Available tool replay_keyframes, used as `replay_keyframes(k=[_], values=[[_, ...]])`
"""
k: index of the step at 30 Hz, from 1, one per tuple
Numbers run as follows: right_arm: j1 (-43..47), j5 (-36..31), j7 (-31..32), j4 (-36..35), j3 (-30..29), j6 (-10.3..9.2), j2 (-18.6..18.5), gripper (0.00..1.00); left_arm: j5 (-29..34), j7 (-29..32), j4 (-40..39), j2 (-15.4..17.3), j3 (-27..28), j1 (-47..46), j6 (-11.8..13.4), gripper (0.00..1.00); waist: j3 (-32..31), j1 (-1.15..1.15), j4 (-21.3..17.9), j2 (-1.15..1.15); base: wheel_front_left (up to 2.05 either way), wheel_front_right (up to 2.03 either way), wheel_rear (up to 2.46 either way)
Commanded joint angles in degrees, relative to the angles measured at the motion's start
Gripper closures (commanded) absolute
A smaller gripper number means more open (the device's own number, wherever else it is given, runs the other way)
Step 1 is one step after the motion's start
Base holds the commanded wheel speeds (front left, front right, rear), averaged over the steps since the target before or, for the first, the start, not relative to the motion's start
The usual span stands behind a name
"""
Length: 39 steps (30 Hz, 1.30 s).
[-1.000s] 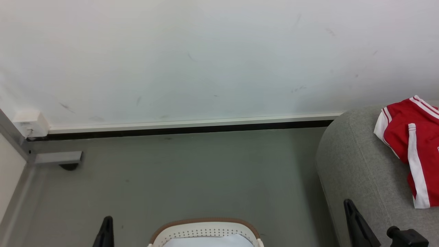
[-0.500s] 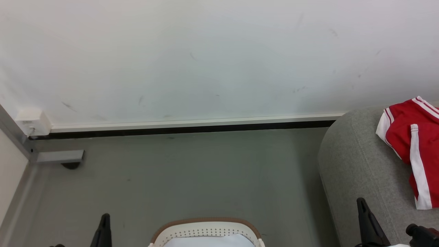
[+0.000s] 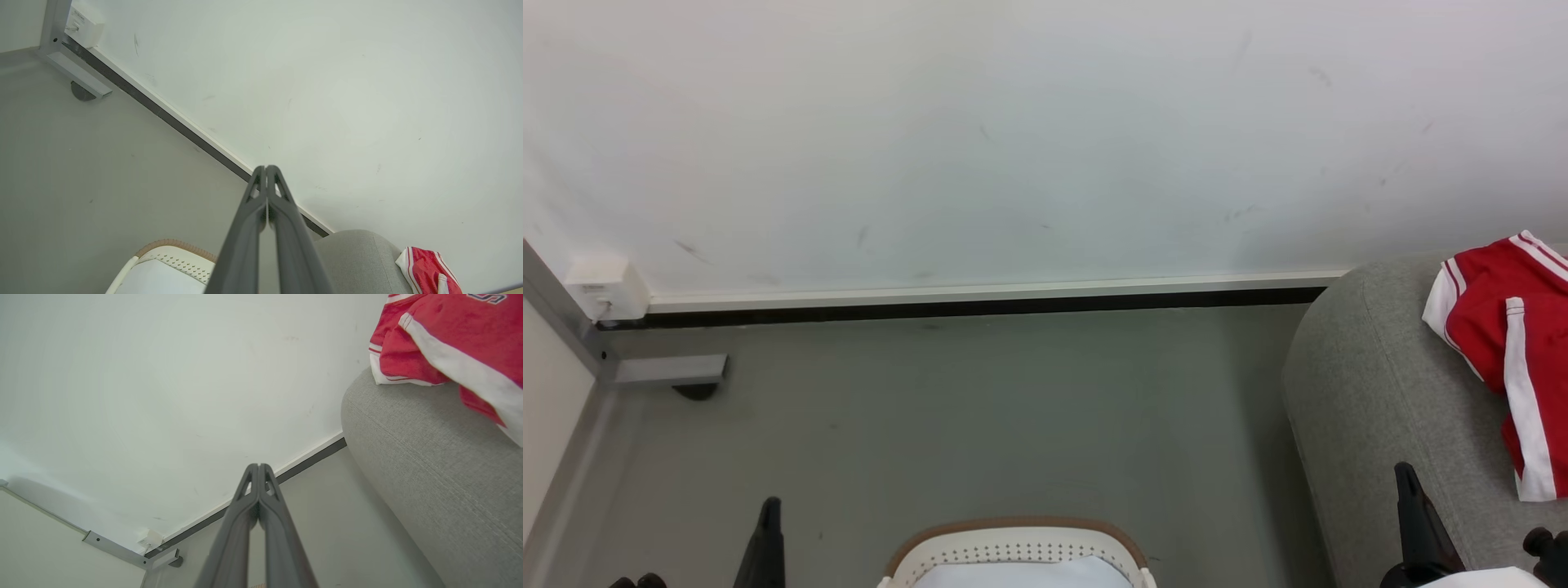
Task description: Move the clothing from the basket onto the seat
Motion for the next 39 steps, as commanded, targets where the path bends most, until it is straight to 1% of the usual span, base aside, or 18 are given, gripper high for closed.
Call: replay_keyframes(k=[1, 20, 39], values=[[-1.4, 2.0, 0.4, -0.9, -0.5, -0.04, -0.1, 1.00, -1.9, 0.5, -0.5, 0.1, 0.4, -1.4, -0.2, 1.00, 0.0, 0.00, 0.0, 0.00, 0.00, 0.00, 0.00], [-2.2, 14.2, 3.8, -0.9, -2.9, -0.06, 0.0, 1.00, -14.4, 4.2, 0.8, -0.3, 1.4, -3.6, -0.8, 1.00, 0.1, 0.00, 0.6, 0.00, 0.00, 0.00, 0.00], [-2.9, 23.9, 6.6, -0.9, -5.0, -0.08, 0.3, 1.00, -24.2, 7.1, 1.8, -0.6, 2.1, -5.3, -1.2, 1.00, 0.1, 0.00, 1.1, 0.00, 0.00, 0.00, 0.00]])
